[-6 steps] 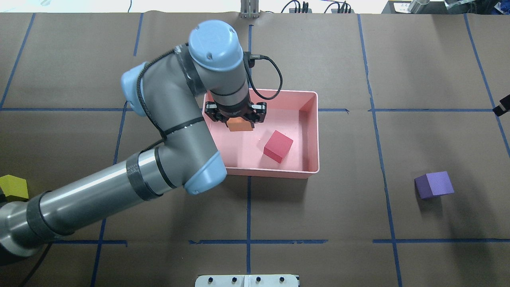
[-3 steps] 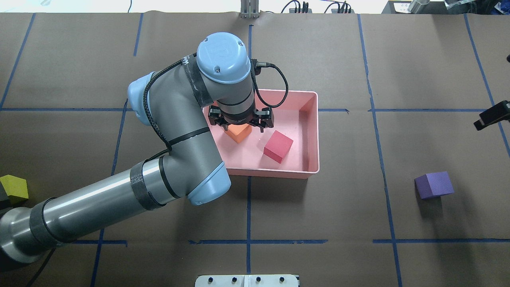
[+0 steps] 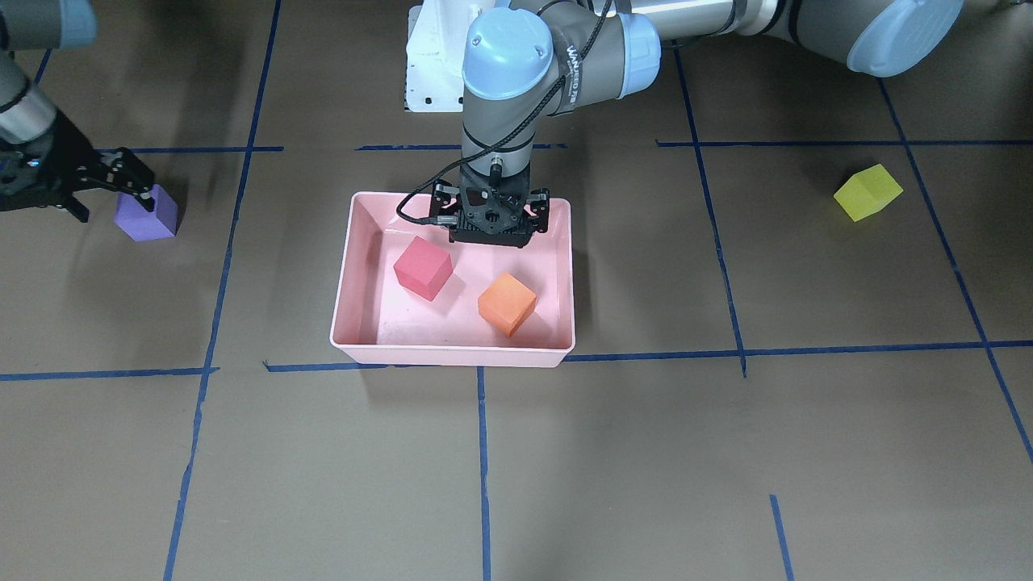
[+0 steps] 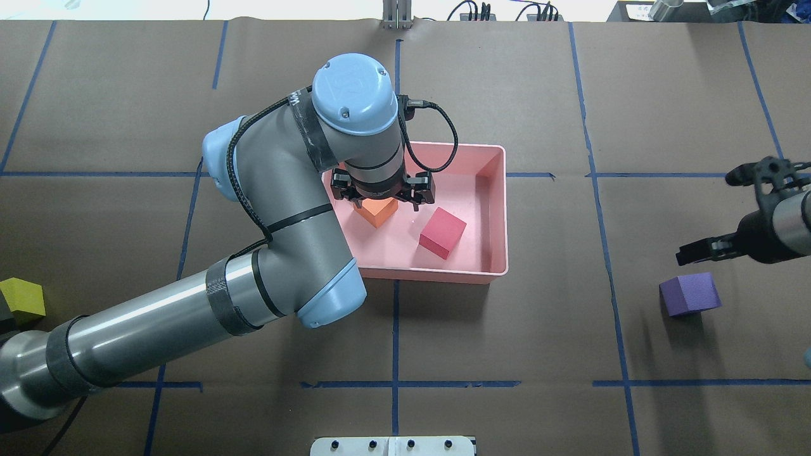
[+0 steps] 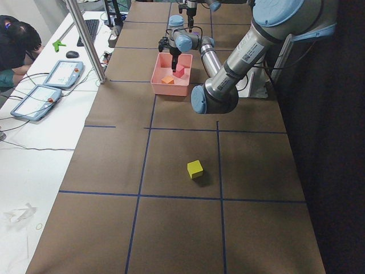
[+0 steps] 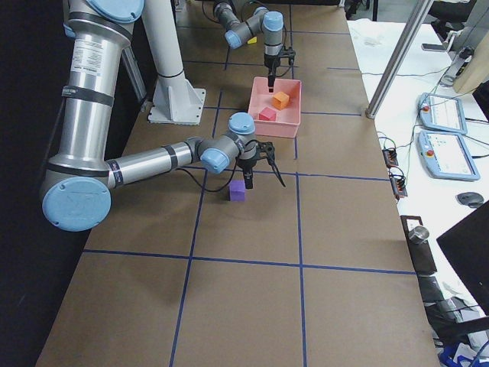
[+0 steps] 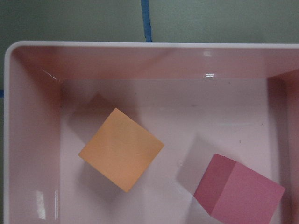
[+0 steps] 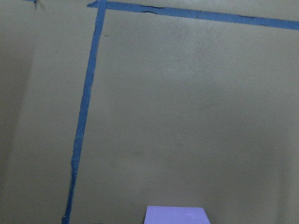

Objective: Place blocks into pink bin with both arms
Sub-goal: 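Grasp the purple cube with the right gripper while the left rises from the bin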

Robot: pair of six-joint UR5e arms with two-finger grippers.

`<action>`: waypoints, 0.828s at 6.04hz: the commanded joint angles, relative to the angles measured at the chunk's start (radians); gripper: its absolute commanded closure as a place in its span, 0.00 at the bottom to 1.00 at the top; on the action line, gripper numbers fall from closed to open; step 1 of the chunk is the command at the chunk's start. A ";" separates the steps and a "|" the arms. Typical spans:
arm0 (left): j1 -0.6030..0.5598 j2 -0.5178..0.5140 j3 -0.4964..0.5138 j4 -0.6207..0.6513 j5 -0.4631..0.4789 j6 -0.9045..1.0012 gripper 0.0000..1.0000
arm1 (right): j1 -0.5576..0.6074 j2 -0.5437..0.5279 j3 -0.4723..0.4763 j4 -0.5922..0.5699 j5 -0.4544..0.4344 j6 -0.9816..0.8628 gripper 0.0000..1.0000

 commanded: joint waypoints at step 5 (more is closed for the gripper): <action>0.000 0.022 -0.002 -0.011 0.000 0.003 0.00 | -0.102 -0.029 -0.062 0.010 -0.027 0.003 0.40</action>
